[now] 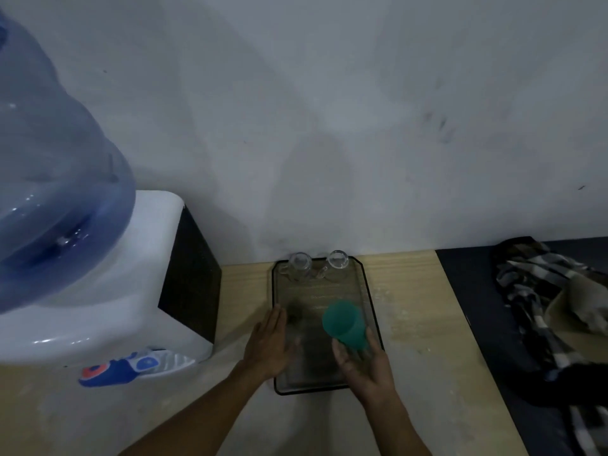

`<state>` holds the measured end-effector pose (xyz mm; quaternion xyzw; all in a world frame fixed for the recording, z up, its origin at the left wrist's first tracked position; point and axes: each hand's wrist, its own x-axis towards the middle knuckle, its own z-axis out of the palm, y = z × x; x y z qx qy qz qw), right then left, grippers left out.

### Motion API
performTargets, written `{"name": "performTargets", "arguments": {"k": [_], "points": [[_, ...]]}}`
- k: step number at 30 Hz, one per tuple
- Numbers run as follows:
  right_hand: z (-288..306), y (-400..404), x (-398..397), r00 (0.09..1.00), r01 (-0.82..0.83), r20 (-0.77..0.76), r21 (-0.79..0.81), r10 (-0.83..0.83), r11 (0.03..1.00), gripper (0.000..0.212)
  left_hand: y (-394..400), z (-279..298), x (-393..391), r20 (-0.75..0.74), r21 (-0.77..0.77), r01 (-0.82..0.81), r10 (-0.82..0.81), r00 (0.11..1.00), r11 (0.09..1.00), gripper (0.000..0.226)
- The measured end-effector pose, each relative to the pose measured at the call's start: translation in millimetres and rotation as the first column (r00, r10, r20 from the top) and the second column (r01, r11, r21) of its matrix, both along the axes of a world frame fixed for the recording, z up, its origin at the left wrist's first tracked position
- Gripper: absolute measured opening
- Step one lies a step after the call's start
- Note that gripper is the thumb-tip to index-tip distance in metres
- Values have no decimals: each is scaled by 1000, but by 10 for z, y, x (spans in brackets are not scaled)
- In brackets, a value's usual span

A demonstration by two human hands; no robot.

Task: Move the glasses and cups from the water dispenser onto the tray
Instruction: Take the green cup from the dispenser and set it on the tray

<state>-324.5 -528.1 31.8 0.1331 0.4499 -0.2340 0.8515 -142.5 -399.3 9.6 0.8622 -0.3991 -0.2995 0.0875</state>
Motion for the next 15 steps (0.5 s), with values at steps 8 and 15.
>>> {"name": "performTargets", "arguments": {"k": [8, 15], "points": [[-29, -399, 296, 916, -174, -399, -457, -26, 872, 58, 27, -174, 33, -55, -22, -16, 14, 998, 1000, 85], [75, -537, 631, 530, -794, -816, -573, -231, 204, 76, 62, -215, 75, -86, -70, -41, 35, 996, 997, 85]]}}
